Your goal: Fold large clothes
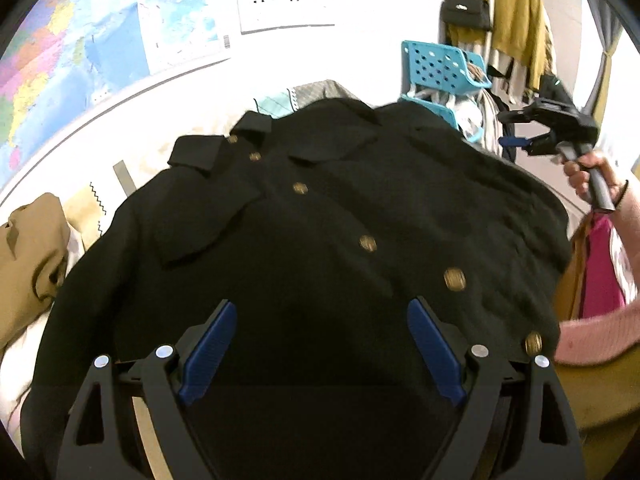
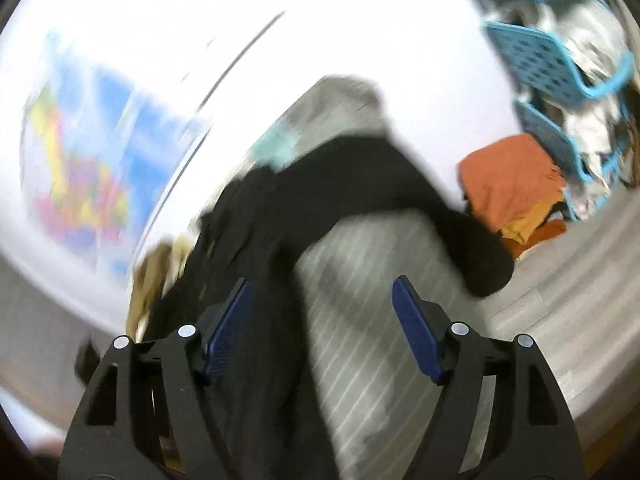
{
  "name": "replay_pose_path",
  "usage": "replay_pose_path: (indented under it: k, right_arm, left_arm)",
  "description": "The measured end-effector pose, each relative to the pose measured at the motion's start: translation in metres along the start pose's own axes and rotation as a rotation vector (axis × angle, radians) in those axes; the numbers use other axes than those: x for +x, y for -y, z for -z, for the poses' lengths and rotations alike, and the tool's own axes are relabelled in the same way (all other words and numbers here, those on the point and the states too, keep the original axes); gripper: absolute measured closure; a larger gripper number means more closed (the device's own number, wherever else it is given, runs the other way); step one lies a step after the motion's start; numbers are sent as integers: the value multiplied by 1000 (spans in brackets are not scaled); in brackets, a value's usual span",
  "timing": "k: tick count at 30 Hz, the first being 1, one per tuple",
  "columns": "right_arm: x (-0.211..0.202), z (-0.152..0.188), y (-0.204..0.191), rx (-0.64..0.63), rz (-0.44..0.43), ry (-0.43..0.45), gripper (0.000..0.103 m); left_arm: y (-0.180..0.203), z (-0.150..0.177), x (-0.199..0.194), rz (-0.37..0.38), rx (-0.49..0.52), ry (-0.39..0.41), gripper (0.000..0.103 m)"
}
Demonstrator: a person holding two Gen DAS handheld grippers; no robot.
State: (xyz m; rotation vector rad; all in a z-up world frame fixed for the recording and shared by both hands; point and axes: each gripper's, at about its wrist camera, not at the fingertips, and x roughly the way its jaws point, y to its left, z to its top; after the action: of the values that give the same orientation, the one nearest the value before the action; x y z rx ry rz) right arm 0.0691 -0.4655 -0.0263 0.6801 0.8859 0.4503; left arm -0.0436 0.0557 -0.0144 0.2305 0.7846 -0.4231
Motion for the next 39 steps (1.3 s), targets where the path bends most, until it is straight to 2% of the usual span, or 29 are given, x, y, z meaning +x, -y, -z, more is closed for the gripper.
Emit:
replay_pose_path:
  k: [4,7,11,13,15,16,18,19,23,26,28,30,32,35,37,38,39]
  right_arm:
    - [26,-30,53,220,-82,-33,31]
    - [47,-28,91,427,-115,-73,25]
    - [65,-31,112,576,-190,-81,18]
    - [81,-36,120,666,-280,-94,20]
    - [90,-42,121,680,-262,-77,35]
    - [93,-47,118,660,-260,-71,60]
    - [88,-57,113,605,-235,-9,82]
    - [80,-64,105,540,-218,29,87]
    - [39,-80,61,301,-110,171,89]
    - [8,-88,-2,39,-30,257,90]
    - [-4,-82,-67,-219,76,312,90]
    - [0,-68,-121,-428,143,317,89]
    - [24,-42,-181,-660,177,275,86]
    - [78,5,-236,-924,221,148,78]
    - [116,34,-249,-1030,226,27,64]
    - [141,55,-253,-1091,229,-73,62]
    - [154,66,-253,-1118,236,-133,57]
  left_arm:
    - [-2,-18,14,-20,-31,1,19]
    - [-2,-32,29,-18,-52,-12,19]
    - [-1,-48,48,9,-70,-32,19]
    - [1,-55,55,12,-70,-37,19]
    - [3,-61,60,14,-70,-42,19]
    - [3,-63,62,14,-70,-42,19]
    - [2,-66,64,11,-71,-42,19]
    - [1,-67,64,12,-74,-40,18]
    - [-9,-69,63,21,-100,-32,18]
    - [-19,-70,66,40,-136,-28,17]
    - [-25,-71,67,44,-166,-19,17]
    - [-32,-71,65,71,-203,0,17]
    - [-40,-70,62,92,-240,16,17]
    - [-50,-66,57,75,-267,34,17]
    - [-58,-60,53,71,-286,38,17]
    - [-62,-56,51,60,-295,39,17]
    - [-66,-53,49,44,-303,39,17]
